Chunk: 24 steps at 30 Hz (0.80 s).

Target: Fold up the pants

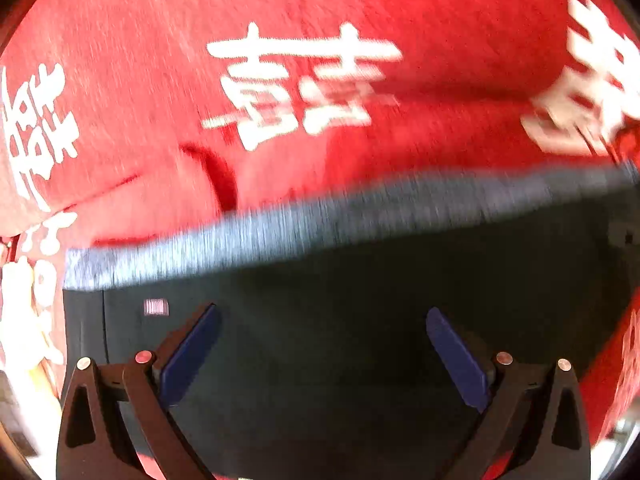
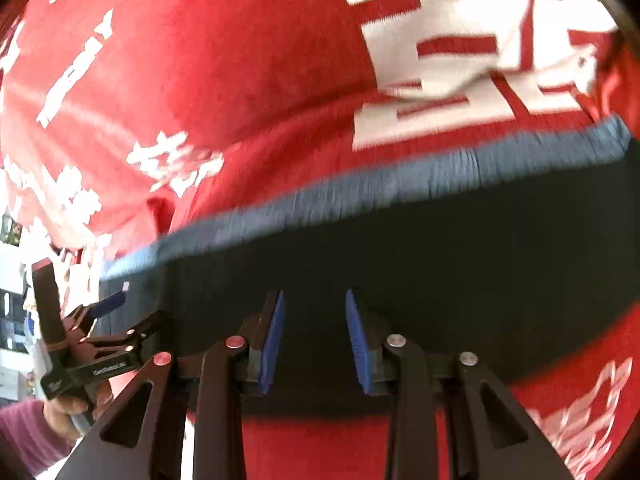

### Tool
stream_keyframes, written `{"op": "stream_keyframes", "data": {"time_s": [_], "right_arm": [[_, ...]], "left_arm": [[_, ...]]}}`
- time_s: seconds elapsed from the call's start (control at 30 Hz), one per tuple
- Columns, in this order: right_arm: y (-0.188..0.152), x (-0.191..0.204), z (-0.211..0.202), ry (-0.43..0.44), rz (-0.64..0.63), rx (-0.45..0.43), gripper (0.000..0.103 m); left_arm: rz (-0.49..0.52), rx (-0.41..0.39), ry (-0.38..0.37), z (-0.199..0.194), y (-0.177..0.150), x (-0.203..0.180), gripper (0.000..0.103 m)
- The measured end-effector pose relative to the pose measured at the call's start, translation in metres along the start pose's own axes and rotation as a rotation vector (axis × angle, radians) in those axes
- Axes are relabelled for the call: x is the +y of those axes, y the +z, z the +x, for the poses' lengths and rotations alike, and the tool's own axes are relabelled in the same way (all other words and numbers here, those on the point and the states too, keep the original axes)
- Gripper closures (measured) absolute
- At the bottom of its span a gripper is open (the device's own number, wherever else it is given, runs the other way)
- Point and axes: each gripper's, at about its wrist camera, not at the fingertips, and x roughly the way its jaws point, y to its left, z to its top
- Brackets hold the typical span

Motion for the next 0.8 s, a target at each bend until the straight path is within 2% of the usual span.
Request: {"op": "stream_keyframes", "data": {"time_s": [0.07, 0.13, 0.2, 0.27, 0.3, 0.4, 0.47, 0.57, 0.7, 0.8], "right_arm": [[0.019, 0.003, 0.013, -0.026, -0.045, 0.001, 0.068], [0.033, 0.003, 0.028, -0.042, -0.074, 0.023, 0.068], [0.038, -0.004, 0.039, -0.071, -0.073, 0.039, 0.069], [0.042, -0.018, 0.041, -0.052, -0.051, 0.018, 0.070], [0.044, -0.023, 0.040, -0.059, -0.043, 0.011, 0.070], [0.052, -0.042, 0.033, -0.157, -0.002, -0.028, 0.069], [0.055, -0.057, 0.025, -0.154, 0.070, -0.035, 0.069], [0.048, -0.070, 0.005, -0.150, 0.119, -0.041, 0.067], [0.025, -0.079, -0.022, -0.135, 0.157, -0.053, 0.058], [-0.002, -0.092, -0.046, -0.129, 0.198, -0.056, 0.057]], "left_arm": [[-0.053, -0.005, 0.029, 0.013, 0.012, 0.000, 0.000], [-0.074, 0.025, 0.081, 0.031, 0.020, -0.003, 0.000], [-0.127, 0.009, 0.057, 0.038, 0.018, -0.001, 0.000], [-0.151, 0.007, 0.034, 0.041, 0.015, 0.005, 0.000], [-0.155, 0.002, 0.026, 0.041, 0.015, 0.007, 0.000], [-0.135, -0.007, 0.029, 0.040, 0.016, 0.007, 0.000], [-0.126, -0.006, 0.042, 0.040, 0.017, 0.005, 0.000], [-0.120, -0.002, 0.065, 0.037, 0.017, 0.002, 0.000], [-0.095, 0.015, 0.108, 0.019, 0.015, -0.008, 0.000], [-0.052, -0.005, 0.094, -0.002, 0.008, -0.021, 0.000]]}}
